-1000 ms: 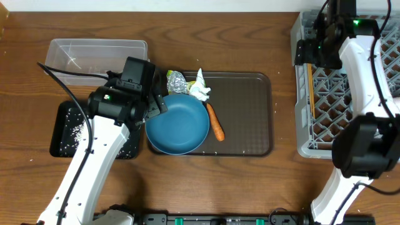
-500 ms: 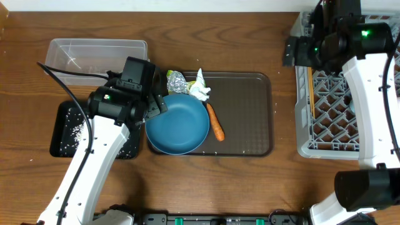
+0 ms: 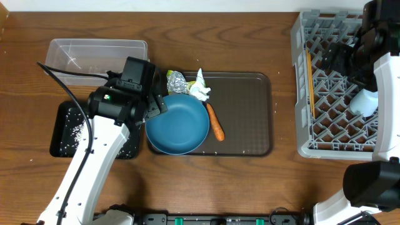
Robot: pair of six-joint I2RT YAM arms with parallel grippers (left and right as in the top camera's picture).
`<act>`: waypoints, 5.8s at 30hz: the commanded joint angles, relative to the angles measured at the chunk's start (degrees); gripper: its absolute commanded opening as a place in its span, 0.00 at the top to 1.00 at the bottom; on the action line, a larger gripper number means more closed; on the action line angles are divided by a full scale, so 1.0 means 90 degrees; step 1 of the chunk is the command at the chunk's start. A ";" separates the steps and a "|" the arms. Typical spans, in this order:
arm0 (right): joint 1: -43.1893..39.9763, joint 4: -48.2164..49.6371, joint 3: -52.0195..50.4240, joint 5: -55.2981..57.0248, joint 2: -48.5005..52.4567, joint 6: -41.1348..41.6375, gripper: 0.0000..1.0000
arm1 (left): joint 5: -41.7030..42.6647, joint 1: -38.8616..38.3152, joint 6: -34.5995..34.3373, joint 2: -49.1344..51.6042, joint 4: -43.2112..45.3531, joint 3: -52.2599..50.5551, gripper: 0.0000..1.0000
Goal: Sort waste into correct bins and load items into the dishwasher rack
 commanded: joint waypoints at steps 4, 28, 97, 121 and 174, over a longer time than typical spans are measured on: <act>-0.0010 -0.0002 0.0000 -0.0097 0.0032 0.0155 0.01 | -0.0126 0.0027 0.0015 -0.0012 -0.0017 0.0034 0.02; -0.0010 -0.0002 0.0000 -0.0097 0.0029 0.0155 0.01 | -0.0126 0.0027 0.0015 -0.0012 -0.0017 0.0034 0.02; -0.0010 -0.0002 0.0000 -0.0097 0.0032 0.0155 0.01 | 0.1022 -0.0702 -0.1532 0.0542 -0.0549 -0.1103 0.02; -0.0010 -0.0002 0.0000 -0.0097 0.0029 0.0155 0.01 | 0.3342 -0.0002 0.0255 0.0532 0.0121 -0.0984 0.02; -0.0010 -0.0002 0.0000 -0.0097 0.0029 0.0155 0.01 | 0.0665 0.3111 -0.1030 -0.1115 -0.1447 -0.0709 0.02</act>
